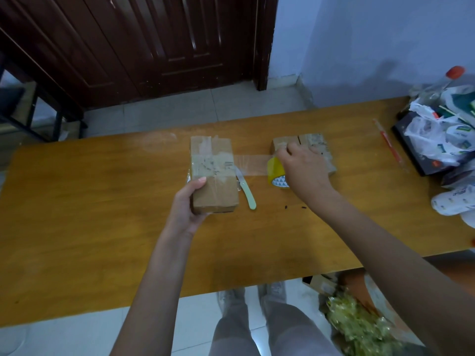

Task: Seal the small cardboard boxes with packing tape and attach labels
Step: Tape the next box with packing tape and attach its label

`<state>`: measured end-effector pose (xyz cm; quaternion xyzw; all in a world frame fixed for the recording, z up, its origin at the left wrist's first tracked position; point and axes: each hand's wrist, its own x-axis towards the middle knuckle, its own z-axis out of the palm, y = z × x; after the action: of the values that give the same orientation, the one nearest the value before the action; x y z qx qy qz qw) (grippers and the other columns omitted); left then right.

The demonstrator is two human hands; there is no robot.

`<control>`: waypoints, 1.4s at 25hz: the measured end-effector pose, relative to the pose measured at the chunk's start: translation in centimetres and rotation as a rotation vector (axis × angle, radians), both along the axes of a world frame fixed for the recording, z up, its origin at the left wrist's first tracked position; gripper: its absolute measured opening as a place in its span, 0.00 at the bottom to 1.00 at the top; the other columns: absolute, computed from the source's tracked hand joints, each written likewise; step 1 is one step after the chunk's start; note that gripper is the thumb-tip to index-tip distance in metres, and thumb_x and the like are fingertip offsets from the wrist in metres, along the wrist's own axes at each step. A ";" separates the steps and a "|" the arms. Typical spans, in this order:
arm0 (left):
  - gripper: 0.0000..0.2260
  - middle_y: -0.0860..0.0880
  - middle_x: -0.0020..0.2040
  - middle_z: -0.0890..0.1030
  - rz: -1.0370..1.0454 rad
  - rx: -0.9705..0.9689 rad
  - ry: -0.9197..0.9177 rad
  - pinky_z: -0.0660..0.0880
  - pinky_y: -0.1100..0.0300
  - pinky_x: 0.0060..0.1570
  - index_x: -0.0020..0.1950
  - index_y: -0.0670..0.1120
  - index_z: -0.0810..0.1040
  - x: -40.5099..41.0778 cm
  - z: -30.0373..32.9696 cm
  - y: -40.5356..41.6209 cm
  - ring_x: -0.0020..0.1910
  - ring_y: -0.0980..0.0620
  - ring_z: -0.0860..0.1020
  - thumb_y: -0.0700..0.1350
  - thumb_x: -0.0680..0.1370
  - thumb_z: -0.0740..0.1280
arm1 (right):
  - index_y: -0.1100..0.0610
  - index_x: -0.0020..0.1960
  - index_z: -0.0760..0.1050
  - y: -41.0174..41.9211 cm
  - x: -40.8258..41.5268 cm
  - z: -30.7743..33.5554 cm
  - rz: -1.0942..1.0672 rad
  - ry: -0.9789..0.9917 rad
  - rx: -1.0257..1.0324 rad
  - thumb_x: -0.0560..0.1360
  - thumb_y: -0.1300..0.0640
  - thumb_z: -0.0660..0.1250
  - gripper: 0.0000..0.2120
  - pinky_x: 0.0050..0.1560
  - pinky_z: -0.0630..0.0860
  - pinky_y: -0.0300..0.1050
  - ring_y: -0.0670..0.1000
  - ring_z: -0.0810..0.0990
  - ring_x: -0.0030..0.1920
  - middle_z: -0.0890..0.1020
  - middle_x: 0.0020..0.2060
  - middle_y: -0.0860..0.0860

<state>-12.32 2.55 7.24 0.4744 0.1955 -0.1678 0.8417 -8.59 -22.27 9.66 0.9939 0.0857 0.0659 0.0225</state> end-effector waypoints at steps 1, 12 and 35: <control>0.16 0.46 0.47 0.86 0.004 -0.030 -0.014 0.80 0.55 0.37 0.58 0.43 0.78 -0.1 0.2 0.0 0.45 0.49 0.85 0.45 0.72 0.68 | 0.64 0.52 0.77 0.1 0.0 0.1 0.000 -0.001 0.000 0.62 0.77 0.65 0.20 0.39 0.70 0.51 0.59 0.76 0.37 0.78 0.39 0.59; 0.12 0.46 0.49 0.84 0.082 -0.424 -0.105 0.81 0.54 0.42 0.51 0.44 0.85 -0.9 0.2 -0.9 0.49 0.46 0.84 0.45 0.73 0.65 | 0.61 0.48 0.77 2.4 0.4 1.6 0.033 -0.037 0.074 0.60 0.76 0.66 0.20 0.35 0.63 0.46 0.54 0.69 0.32 0.76 0.35 0.55; 0.07 0.43 0.48 0.79 -0.263 0.537 -0.094 0.71 0.56 0.46 0.54 0.40 0.77 0.6 2.6 -3.0 0.45 0.49 0.74 0.39 0.80 0.61 | 0.61 0.54 0.72 4.9 -1.9 3.3 0.036 0.053 -0.049 0.74 0.70 0.59 0.11 0.52 0.70 0.51 0.54 0.75 0.41 0.72 0.47 0.55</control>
<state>-11.73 -0.47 9.84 0.7086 0.1305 -0.1954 0.6653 -10.45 -17.39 13.00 0.9927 0.1058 0.0380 0.0431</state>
